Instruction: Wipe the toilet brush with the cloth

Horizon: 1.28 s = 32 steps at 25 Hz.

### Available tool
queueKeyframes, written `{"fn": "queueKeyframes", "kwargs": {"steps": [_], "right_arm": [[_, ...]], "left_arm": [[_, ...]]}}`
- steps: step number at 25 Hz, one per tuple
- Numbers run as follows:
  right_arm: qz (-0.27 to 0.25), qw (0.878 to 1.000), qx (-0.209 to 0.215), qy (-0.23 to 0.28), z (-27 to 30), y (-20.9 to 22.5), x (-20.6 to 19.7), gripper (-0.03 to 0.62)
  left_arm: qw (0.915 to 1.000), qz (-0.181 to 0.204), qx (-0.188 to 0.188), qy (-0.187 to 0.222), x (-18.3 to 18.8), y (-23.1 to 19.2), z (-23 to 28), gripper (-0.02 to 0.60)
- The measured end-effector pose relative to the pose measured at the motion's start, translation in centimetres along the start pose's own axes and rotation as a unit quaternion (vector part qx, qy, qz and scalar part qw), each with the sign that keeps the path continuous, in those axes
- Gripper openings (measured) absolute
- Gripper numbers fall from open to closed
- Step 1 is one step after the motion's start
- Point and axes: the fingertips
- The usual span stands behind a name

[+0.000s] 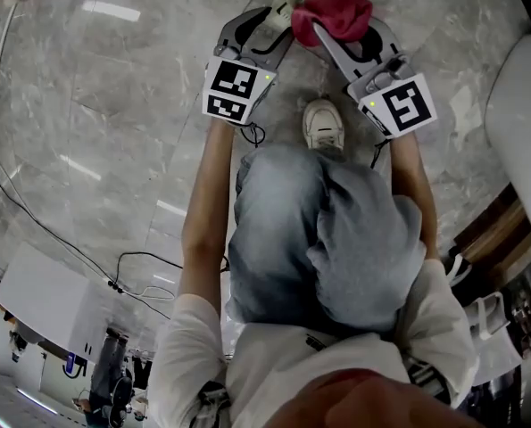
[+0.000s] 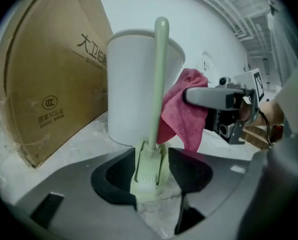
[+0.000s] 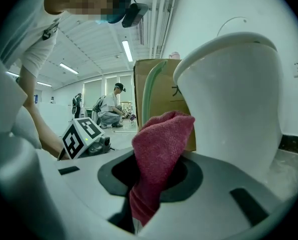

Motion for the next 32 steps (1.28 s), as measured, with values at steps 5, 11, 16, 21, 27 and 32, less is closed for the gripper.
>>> {"fn": "queueKeyframes", "kwargs": {"steps": [5, 11, 16, 21, 27, 32], "right_arm": [[0.001, 1.0, 0.006, 0.001, 0.9, -0.1, -1.1, 0.104], [0.005, 1.0, 0.02, -0.007, 2.7, 0.4, -2.7, 0.156], [-0.009, 0.999, 0.04, -0.029, 5.0, 0.5, -3.9, 0.183], [-0.048, 0.996, 0.043, -0.058, 6.7, 0.9, -5.2, 0.15], [-0.062, 0.995, 0.043, -0.07, 7.1, 0.9, -5.1, 0.106], [-0.049, 0.996, 0.041, -0.059, 6.6, 1.1, -4.9, 0.107]], "left_arm": [[1.0, 0.006, -0.005, -0.001, -1.1, 0.8, 1.8, 0.241], [0.9997, 0.013, -0.019, -0.002, -1.8, 1.5, 2.9, 0.241], [0.9995, 0.012, -0.03, -0.004, -2.3, 1.5, 3.5, 0.241], [0.9994, 0.007, -0.035, -0.007, -2.9, 1.3, 3.9, 0.241], [0.9993, 0.011, -0.029, -0.019, -3.7, 1.0, 4.5, 0.214], [0.9993, 0.013, -0.023, -0.029, -4.5, 1.0, 5.2, 0.163]]}}
Point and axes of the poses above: the fingertips, and each gripper's own axes: z forward along the fingers, y to its right, x out of its top, and after that the axes turned 13 degrees about x, right-handed
